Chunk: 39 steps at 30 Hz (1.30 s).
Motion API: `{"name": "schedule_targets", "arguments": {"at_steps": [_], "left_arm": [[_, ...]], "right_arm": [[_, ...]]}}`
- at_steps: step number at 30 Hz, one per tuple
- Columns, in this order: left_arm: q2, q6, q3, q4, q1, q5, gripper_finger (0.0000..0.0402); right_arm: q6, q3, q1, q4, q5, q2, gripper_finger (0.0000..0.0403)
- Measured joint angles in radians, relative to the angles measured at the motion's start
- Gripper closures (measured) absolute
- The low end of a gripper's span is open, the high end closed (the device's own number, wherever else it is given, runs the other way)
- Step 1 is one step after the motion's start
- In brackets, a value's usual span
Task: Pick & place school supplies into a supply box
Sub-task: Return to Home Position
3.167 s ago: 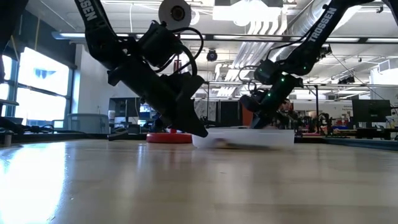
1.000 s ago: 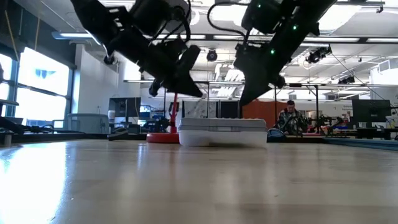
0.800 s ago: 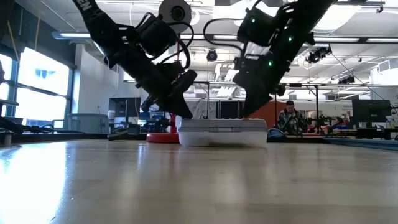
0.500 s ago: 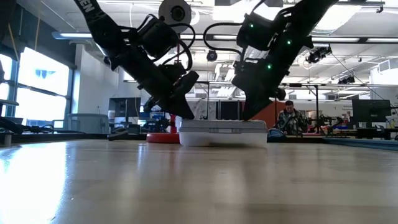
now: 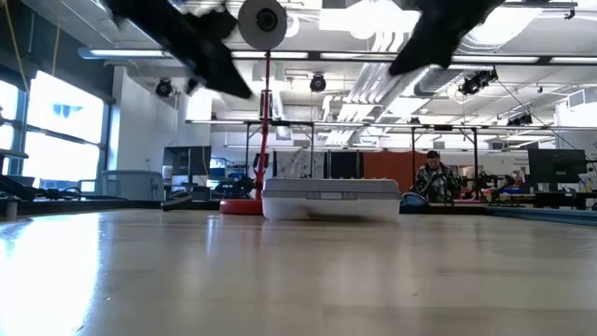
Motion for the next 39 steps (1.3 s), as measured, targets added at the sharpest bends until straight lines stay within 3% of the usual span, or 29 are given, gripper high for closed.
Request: {"name": "schedule_targets", "arguments": {"at_steps": [5, 11, 17, 21, 26, 32, 39], "left_arm": [[-0.310, 0.092, 0.000, -0.305, 0.000, 0.032, 0.0373], [-0.676, 0.066, -0.032, -0.567, -0.001, 0.064, 0.0379], [-1.024, 0.063, -0.275, -0.462, 0.000, 0.140, 0.0365], [-1.206, 0.085, -0.467, -0.317, 0.000, 0.158, 0.0363], [-1.201, 0.095, -0.609, -0.194, 0.001, 0.142, 0.0363], [-1.164, 0.106, -0.790, 0.114, 0.001, 0.119, 0.0362], [-1.148, 0.118, -0.785, 0.099, 0.000, 0.203, 0.0362]], "right_arm": [[-0.071, -0.077, 0.069, -0.030, 0.041, -0.229, 0.0403], [-0.068, -0.406, 0.099, 0.149, -0.020, -0.495, 0.0403], [-0.154, -0.694, 0.079, 0.539, -0.238, -0.694, 0.0403], [-0.183, -0.823, 0.053, 0.673, -0.329, -0.777, 0.0403], [-0.180, -0.889, 0.020, 0.697, -0.318, -0.832, 0.0403], [-0.178, -0.890, -0.004, 0.681, -0.200, -0.834, 0.0403], [-0.178, -0.890, -0.007, 0.673, -0.122, -0.831, 0.0402]]}}
